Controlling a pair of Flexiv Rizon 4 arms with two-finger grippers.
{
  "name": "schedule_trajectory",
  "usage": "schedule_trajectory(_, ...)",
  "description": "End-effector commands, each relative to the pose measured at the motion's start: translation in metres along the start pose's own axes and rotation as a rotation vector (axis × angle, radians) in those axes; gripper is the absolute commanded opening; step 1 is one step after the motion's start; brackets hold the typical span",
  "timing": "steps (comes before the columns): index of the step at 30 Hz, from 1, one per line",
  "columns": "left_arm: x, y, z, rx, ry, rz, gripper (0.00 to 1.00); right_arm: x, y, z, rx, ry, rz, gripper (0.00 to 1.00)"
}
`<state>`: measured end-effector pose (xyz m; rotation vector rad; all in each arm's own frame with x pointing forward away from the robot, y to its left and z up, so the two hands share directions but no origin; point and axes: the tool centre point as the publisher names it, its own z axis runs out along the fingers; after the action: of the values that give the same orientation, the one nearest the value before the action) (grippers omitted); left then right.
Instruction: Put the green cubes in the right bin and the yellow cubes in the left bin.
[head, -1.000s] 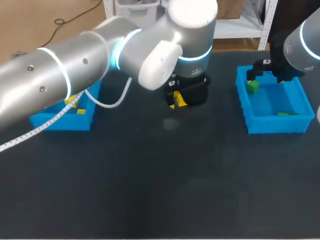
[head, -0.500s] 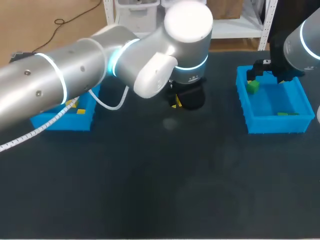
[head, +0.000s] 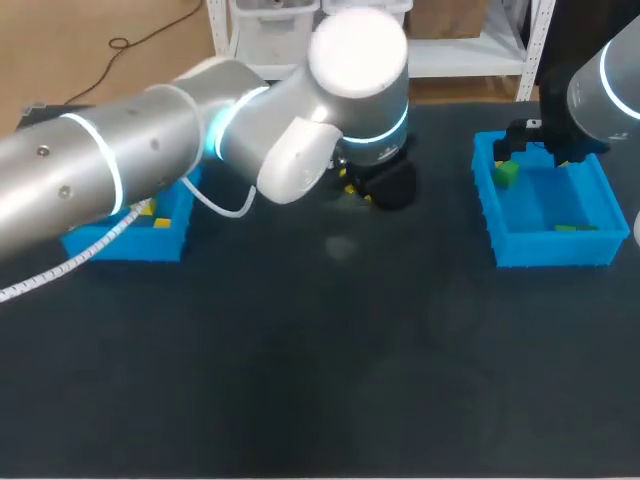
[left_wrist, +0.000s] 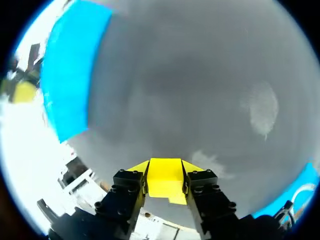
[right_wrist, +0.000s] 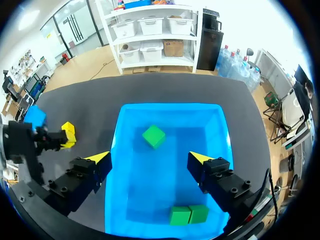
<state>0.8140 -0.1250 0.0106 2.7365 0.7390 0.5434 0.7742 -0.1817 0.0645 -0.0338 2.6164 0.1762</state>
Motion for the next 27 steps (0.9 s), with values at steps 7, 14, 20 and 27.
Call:
schedule_trajectory(7, 0.045, 0.017, -0.092, -0.134, -0.058, -0.757, 0.0, 0.001, 0.0, 0.0, 0.003, -0.004, 0.001, 1.0)
schedule_trajectory(14, 0.129, -0.017, -0.138, -0.151, -0.092, -1.353, 0.0, 0.001, 0.0, 0.0, 0.003, -0.004, 0.001, 1.0)
schedule_trajectory(20, 0.188, -0.089, -0.163, -0.13, -0.001, -1.766, 0.0, 0.001, 0.0, 0.0, 0.003, -0.004, 0.001, 1.0)
schedule_trajectory(27, 0.22, -0.174, -0.18, -0.085, 0.16, -2.04, 0.0, 0.001, 0.0, 0.0, 0.003, -0.004, 0.001, 1.0)
